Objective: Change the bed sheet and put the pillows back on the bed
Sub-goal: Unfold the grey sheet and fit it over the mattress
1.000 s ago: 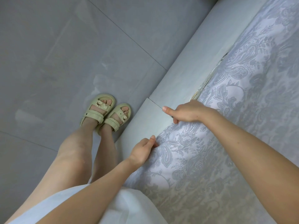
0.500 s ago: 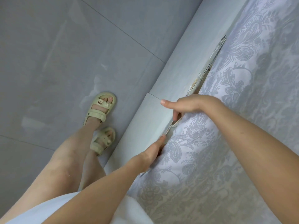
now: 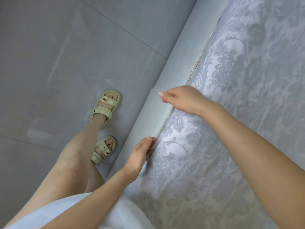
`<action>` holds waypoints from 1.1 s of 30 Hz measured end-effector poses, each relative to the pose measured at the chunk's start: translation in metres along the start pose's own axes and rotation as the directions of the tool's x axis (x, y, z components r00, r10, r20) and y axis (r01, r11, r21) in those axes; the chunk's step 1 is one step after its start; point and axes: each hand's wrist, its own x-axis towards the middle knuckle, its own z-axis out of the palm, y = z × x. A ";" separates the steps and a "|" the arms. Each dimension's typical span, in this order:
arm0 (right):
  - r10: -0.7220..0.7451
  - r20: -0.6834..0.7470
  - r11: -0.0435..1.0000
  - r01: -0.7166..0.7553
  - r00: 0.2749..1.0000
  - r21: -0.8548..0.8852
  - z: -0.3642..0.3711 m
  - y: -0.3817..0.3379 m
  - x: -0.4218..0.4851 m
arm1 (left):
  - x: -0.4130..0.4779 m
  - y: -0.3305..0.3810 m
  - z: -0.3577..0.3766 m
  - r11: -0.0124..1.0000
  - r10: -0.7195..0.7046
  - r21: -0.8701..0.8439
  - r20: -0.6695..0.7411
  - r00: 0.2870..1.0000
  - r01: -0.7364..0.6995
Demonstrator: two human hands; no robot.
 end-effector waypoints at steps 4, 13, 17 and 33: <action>-0.311 -0.308 0.939 0.242 0.899 -0.243 0.047 -0.001 -0.064 | -0.013 -0.021 0.003 0.993 0.085 0.084 -0.040 0.996 -0.081; 0.184 -0.387 0.966 -0.239 0.904 -0.099 0.195 -0.051 -0.151 | -0.029 -0.034 -0.007 0.987 -0.016 0.158 0.021 1.000 0.013; 0.373 -0.247 0.918 -0.394 0.895 -0.040 0.213 -0.082 -0.136 | -0.030 -0.021 -0.011 0.961 -0.041 0.277 0.042 0.998 0.027; 0.436 -0.063 0.899 -0.430 0.898 0.084 0.212 -0.105 -0.148 | -0.031 -0.035 -0.010 0.932 -0.113 0.352 0.064 0.991 0.084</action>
